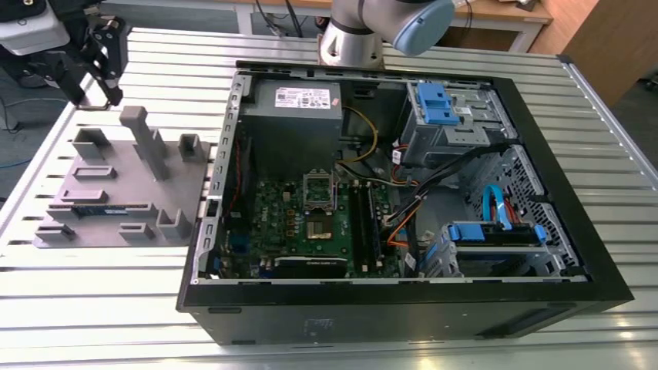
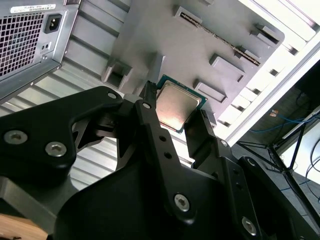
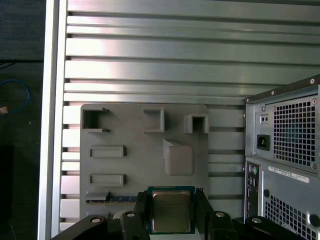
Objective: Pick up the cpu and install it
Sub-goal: 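Pick up the cpu and move it towards the insertion slot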
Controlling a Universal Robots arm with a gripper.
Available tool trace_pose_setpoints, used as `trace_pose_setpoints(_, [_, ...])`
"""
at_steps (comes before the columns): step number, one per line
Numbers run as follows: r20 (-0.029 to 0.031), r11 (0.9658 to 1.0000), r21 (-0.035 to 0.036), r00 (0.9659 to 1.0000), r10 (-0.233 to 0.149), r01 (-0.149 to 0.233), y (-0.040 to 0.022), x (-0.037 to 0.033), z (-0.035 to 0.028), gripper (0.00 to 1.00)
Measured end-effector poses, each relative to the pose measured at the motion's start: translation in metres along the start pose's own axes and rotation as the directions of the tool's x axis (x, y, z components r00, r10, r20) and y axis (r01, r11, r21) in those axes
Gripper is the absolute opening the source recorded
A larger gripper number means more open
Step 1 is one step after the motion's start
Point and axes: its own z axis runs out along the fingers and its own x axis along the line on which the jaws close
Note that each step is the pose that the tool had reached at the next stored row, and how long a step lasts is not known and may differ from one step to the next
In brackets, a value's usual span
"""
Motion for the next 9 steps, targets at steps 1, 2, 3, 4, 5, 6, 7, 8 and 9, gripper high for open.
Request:
trace_pose_setpoints(1, [0.0000,1.0000,0.0000,1.0000,0.000,0.000,0.0000,-0.0006,0.0000,0.47])
trace_pose_setpoints(2, [0.0001,1.0000,-0.0001,1.0000,0.000,0.000,0.0000,-0.0015,0.0001,0.47])
trace_pose_setpoints(3, [0.0000,1.0000,0.0000,1.0000,0.000,0.000,0.0000,-0.0023,0.0001,0.47])
trace_pose_setpoints(4, [0.0000,1.0000,0.0000,1.0000,0.000,0.000,0.0000,-0.0032,0.0001,0.47])
trace_pose_setpoints(5, [-0.0001,1.0000,0.0000,1.0000,0.000,0.000,0.0000,-0.0042,0.0001,0.47])
trace_pose_setpoints(6, [0.0000,1.0000,-0.0001,1.0000,0.000,0.000,0.0000,-0.0051,0.0002,0.47])
trace_pose_setpoints(7, [0.0000,1.0000,0.0000,1.0000,0.000,0.000,0.0000,-0.0059,0.0003,0.47])
trace_pose_setpoints(8, [-0.0001,1.0000,0.0000,1.0000,0.000,0.000,0.0000,-0.0068,0.0003,0.47])
trace_pose_setpoints(9, [0.0000,1.0000,0.0000,1.0000,0.000,0.000,0.0000,-0.0077,0.0003,0.47])
